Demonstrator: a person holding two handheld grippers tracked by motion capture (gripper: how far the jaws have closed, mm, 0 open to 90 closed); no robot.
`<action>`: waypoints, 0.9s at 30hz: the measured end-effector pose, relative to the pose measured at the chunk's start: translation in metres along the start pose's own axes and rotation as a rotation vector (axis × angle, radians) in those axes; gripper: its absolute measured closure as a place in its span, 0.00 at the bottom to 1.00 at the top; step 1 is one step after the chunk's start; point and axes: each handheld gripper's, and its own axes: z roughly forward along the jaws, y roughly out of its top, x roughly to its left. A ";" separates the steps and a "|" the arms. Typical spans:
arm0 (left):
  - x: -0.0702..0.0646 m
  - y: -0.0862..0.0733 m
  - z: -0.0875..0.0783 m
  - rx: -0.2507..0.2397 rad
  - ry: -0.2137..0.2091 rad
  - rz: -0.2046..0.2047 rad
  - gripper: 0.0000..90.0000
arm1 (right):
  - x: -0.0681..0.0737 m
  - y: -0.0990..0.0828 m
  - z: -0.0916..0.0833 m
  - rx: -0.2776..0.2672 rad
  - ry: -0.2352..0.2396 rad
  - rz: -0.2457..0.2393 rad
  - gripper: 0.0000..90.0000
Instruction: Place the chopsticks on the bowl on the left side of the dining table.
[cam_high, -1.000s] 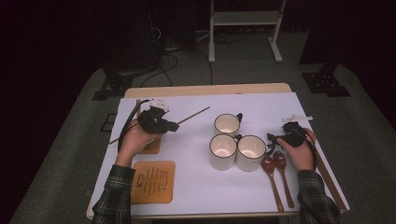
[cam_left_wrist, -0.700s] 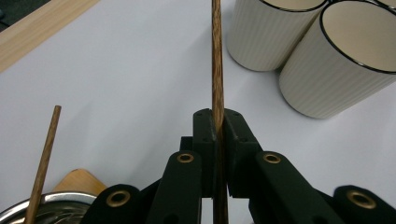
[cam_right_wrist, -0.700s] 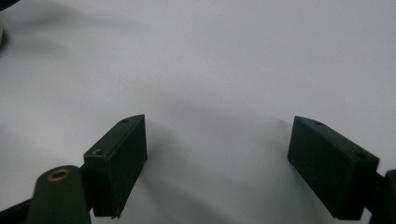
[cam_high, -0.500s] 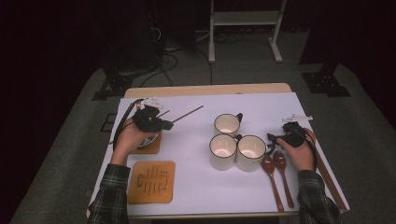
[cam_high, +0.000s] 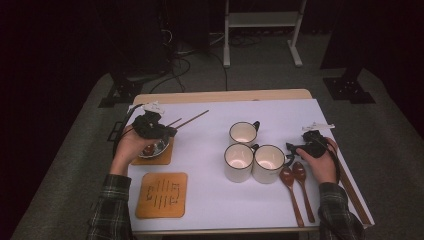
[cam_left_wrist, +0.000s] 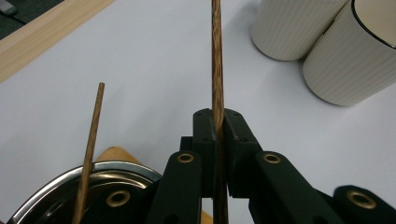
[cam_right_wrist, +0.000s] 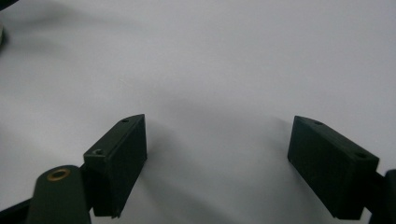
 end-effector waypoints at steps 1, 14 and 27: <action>0.001 -0.001 -0.001 0.001 0.001 0.005 0.94 | 0.000 0.000 0.000 0.000 0.000 0.000 0.20; 0.015 -0.013 -0.007 0.002 0.002 -0.008 0.94 | 0.000 0.000 0.000 0.000 0.000 0.000 0.20; 0.022 -0.022 -0.002 0.031 0.008 -0.016 0.94 | 0.000 0.000 0.000 -0.001 0.001 0.000 0.20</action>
